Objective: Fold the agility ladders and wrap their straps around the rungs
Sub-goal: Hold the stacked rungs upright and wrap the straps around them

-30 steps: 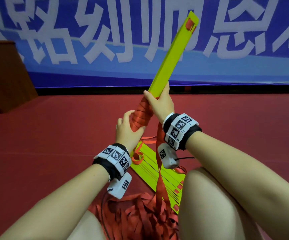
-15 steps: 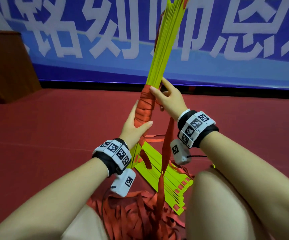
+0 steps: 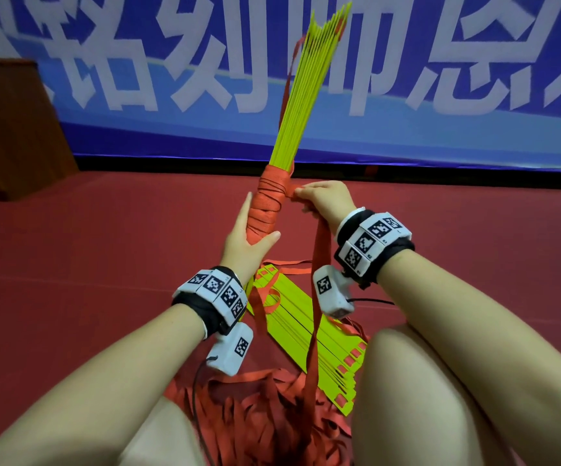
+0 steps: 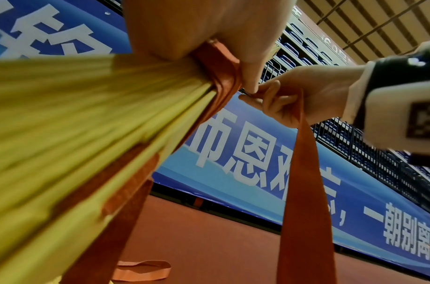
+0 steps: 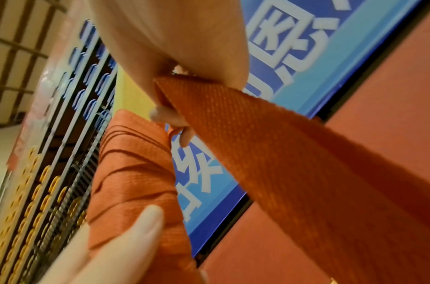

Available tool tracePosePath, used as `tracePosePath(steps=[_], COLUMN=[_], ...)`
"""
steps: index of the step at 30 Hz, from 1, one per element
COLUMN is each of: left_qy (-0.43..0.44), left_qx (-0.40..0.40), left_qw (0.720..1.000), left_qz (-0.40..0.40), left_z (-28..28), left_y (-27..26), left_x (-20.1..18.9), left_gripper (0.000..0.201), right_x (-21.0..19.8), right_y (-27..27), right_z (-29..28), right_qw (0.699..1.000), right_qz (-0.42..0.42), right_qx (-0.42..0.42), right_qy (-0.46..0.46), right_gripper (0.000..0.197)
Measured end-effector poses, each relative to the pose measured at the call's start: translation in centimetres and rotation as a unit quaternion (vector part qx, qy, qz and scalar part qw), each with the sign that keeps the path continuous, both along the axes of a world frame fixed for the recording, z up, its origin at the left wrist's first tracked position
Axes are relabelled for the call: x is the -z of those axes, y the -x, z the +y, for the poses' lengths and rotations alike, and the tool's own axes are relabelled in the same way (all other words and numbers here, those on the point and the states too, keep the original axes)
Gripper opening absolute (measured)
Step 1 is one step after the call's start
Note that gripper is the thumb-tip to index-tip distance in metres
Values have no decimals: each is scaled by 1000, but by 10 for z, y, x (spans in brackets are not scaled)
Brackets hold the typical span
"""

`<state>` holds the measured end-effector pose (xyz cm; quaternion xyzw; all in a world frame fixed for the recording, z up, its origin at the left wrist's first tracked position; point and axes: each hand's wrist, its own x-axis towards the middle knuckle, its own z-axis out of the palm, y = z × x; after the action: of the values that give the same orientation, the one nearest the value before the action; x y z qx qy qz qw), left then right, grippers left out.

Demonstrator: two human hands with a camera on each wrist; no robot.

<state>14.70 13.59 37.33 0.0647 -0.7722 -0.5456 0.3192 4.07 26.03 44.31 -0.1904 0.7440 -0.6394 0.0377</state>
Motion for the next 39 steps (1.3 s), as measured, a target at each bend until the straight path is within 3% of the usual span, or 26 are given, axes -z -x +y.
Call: tracePosePath(steps=[4, 9, 13, 17, 20, 23, 27, 29, 31, 35, 37, 39], left_qy=[16, 99, 274, 388, 314, 146, 18, -37, -59, -42, -22, 3], left_qx=[9, -65, -155, -142, -48, 15, 109, 159, 185, 161, 136, 111], left_qw=[1000, 992, 942, 906, 946, 987, 982, 978, 976, 985, 990, 994], left_qz=[-7, -53, -119, -88, -55, -72, -155, -134, -98, -48, -32, -19], left_z=[9, 17, 21, 18, 20, 15, 5, 5, 9, 15, 14, 11], left_y=[3, 9, 4, 5, 8, 14, 17, 16, 13, 7, 4, 2], left_x=[4, 8, 6, 12, 11, 3, 0, 0, -2, -1, -2, -3], left_gripper=[83, 83, 82, 76, 73, 82, 106, 92, 72, 90, 90, 87], right_x=[1, -7, -10, 0, 5, 2, -5, -9, -10, -10, -12, -12], right_y=[6, 0, -3, 3, 11, 10, 4, -2, -6, -6, -3, 0], right_z=[1, 1, 0, -2, 2, 11, 18, 20, 18, 12, 11, 10], right_qw=[991, 992, 994, 992, 987, 986, 989, 989, 989, 986, 969, 963], right_qz=[-86, -44, -23, 22, 6, 19, 41, 49, 58, 13, -54, -91], right_qx=[42, 48, 39, 88, 122, 108, 4, -36, -60, -82, -117, -141], right_qy=[97, 109, 103, 88, 106, 124, 142, 135, 122, 142, 209, 212], right_gripper=[27, 17, 36, 23, 40, 28, 7, 6, 9, 12, 12, 12])
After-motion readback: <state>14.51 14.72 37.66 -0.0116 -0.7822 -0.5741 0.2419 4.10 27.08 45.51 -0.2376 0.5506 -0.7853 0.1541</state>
